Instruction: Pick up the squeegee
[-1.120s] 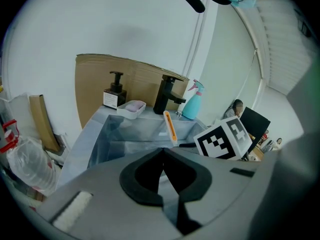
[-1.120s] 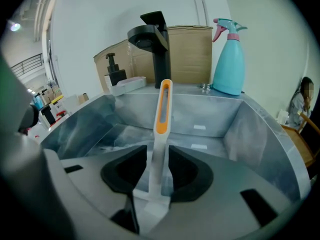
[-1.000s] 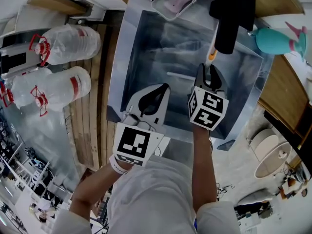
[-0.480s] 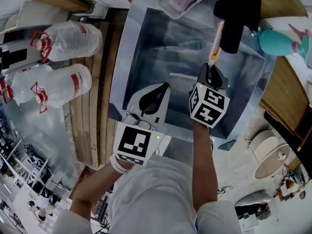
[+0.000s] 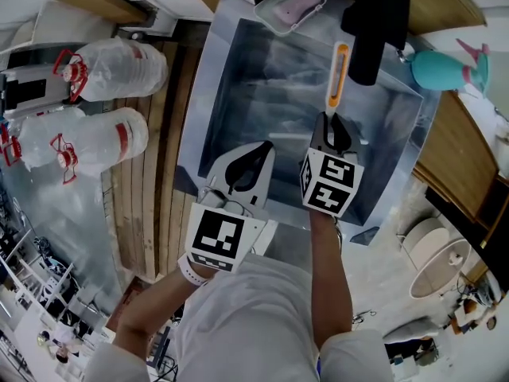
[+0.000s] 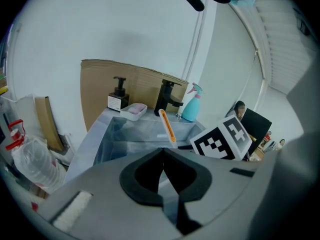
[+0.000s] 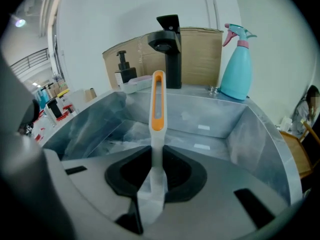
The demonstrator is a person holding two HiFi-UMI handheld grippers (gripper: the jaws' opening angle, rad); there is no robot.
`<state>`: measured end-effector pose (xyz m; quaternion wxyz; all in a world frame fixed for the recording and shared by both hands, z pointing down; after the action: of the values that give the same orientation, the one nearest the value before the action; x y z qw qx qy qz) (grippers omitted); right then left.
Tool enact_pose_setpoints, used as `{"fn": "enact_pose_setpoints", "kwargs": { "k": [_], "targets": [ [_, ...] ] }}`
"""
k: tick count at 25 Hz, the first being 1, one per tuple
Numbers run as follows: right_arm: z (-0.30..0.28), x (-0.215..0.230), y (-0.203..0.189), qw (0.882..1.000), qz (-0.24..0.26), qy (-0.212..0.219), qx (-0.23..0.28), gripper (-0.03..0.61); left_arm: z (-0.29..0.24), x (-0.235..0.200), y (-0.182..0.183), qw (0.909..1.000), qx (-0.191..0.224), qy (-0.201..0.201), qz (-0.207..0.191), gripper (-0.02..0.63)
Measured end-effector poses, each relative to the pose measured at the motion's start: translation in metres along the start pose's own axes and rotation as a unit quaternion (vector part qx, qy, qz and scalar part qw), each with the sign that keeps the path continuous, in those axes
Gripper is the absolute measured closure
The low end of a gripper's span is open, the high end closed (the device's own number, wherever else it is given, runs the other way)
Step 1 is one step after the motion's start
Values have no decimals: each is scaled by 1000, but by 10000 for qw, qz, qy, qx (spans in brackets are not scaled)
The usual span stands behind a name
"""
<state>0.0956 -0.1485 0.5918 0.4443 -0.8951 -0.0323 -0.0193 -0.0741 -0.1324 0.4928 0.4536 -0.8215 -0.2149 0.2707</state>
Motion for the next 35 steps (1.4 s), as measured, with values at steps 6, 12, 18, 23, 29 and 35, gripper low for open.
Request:
{"fn": "enact_pose_setpoints", "kwargs": {
  "k": [6,12,18,23,29,35],
  "targets": [
    [19,-15,11,9979,401,461,208,517,16,5,8,9998,116,167,-15,609],
    [46,-24,33,9927,539,938,540,518,36,10,21,9985,332,426,-16,609],
    [87,-31,62,9852,727,1273,883,518,62,20,40,9965,598,591,-29,609],
    [132,-31,93,9778,913,1365,1298,518,88,32,54,9948,783,651,-22,609],
    [184,-21,123,9715,1057,1216,1741,518,118,45,73,9914,1077,740,-6,609],
    [230,-3,144,9682,964,1001,2079,518,144,59,96,9864,1410,833,-118,607]
  ]
}}
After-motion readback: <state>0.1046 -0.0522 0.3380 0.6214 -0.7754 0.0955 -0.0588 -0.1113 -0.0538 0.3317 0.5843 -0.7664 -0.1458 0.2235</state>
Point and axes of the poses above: the fingertips, and each gripper's own axes: z backward along the fingers, x to its right, y out of its top, the point moved 8 cm from there along z, backward along the fingers, and after that the axes turned 11 degrees about x, right-handed, at the moved point
